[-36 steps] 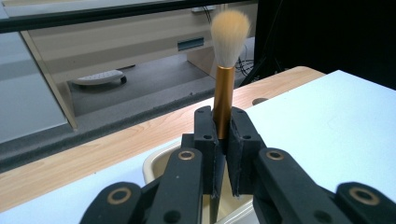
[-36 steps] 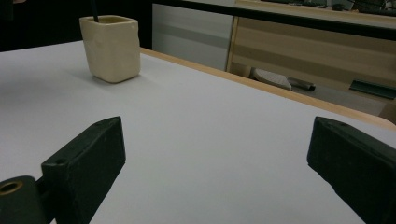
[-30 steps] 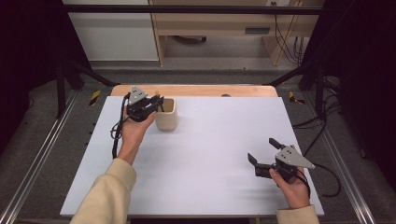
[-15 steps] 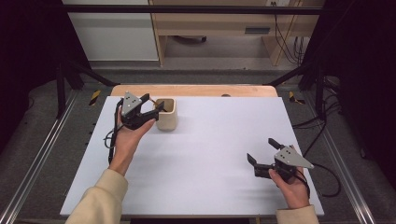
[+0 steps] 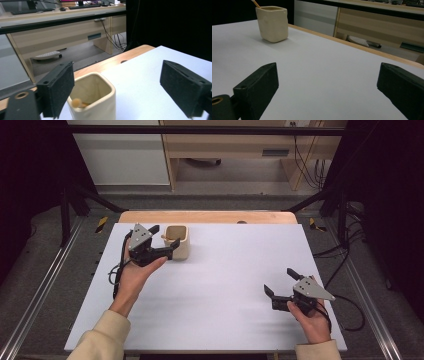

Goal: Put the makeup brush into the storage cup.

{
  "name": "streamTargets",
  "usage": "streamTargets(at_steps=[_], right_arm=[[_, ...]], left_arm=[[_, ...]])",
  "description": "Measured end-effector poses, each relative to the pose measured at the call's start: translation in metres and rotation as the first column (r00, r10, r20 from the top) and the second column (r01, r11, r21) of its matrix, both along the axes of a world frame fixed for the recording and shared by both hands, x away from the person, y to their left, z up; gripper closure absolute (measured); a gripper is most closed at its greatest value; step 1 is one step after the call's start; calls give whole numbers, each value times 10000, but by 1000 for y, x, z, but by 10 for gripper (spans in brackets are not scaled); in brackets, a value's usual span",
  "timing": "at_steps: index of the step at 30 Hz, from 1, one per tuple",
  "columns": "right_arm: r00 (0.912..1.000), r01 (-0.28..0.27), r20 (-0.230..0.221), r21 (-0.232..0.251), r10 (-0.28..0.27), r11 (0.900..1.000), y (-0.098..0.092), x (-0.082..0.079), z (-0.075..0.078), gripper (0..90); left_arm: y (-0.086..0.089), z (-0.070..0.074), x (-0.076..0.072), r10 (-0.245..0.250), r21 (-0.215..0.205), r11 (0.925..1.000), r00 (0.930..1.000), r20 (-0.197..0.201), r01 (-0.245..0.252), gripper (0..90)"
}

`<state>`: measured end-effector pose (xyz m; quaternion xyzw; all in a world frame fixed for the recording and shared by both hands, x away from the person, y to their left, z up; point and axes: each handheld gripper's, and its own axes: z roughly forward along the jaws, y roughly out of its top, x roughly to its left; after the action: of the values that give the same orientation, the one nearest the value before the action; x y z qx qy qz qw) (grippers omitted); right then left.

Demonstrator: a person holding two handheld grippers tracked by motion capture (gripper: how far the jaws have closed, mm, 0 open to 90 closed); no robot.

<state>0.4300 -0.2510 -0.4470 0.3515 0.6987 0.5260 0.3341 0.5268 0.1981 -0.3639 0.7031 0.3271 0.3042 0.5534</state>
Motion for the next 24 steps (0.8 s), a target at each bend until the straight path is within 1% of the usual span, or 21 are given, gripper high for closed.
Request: streamTargets(at_steps=[3,4,6,8,10,14,17,21,22,24], right_arm=[[10000,0,-6,-8,0,10000,0,0,0,42],[10000,1,-14,-8,-1,10000,0,0,0,42],[10000,8,-29,-1,-8,10000,0,0,0,40],[10000,17,-32,3,-17,10000,0,0,0,38],[10000,23,-27,6,-23,10000,0,0,0,38],[10000,24,-11,7,-24,10000,0,0,0,38],[10000,29,-21,10,-29,10000,0,0,0,38],[10000,19,-64,31,-19,10000,0,0,0,37],[10000,26,-66,27,-25,10000,0,0,-1,37],[10000,33,-60,33,-33,10000,0,0,0,37]], left_arm=[[-2,0,-3,-179,-70,9998,9998,-64,179,87],[-2,0,-4,-263,-74,9996,9996,-142,262,77],[-3,-1,-7,-300,-58,9995,9995,-79,299,65],[-4,-1,-9,-352,-167,9992,9993,-91,351,56],[-6,-1,-10,-442,-172,9989,9990,-107,440,41],[-8,-1,-14,-594,-195,9981,9981,-141,591,27],[-8,-1,-17,-632,-165,9979,9980,-33,631,26],[-9,-2,-21,-716,-260,9971,9974,-58,714,26],[-8,-2,-21,-748,-208,9970,9972,-75,746,26],[-9,-3,-24,-825,-249,9963,9966,-62,823,26]])
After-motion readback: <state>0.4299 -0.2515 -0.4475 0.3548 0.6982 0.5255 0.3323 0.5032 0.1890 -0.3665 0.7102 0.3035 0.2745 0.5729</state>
